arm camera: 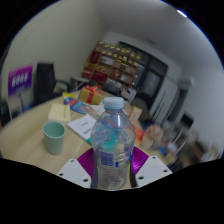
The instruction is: Pour water
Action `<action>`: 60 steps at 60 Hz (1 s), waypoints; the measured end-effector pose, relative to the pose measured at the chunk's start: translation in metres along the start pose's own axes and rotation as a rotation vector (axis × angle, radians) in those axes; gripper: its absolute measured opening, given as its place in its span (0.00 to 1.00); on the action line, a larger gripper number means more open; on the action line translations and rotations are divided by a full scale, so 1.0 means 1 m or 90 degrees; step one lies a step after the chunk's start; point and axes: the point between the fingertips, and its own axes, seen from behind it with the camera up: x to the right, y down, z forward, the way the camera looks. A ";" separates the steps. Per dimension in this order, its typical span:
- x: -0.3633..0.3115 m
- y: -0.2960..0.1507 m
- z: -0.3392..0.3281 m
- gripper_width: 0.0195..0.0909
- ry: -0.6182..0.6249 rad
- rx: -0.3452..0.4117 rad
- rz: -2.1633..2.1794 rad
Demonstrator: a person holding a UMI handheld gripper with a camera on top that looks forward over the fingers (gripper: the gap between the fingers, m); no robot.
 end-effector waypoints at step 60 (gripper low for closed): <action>0.002 -0.107 0.032 0.35 0.134 -0.083 -0.654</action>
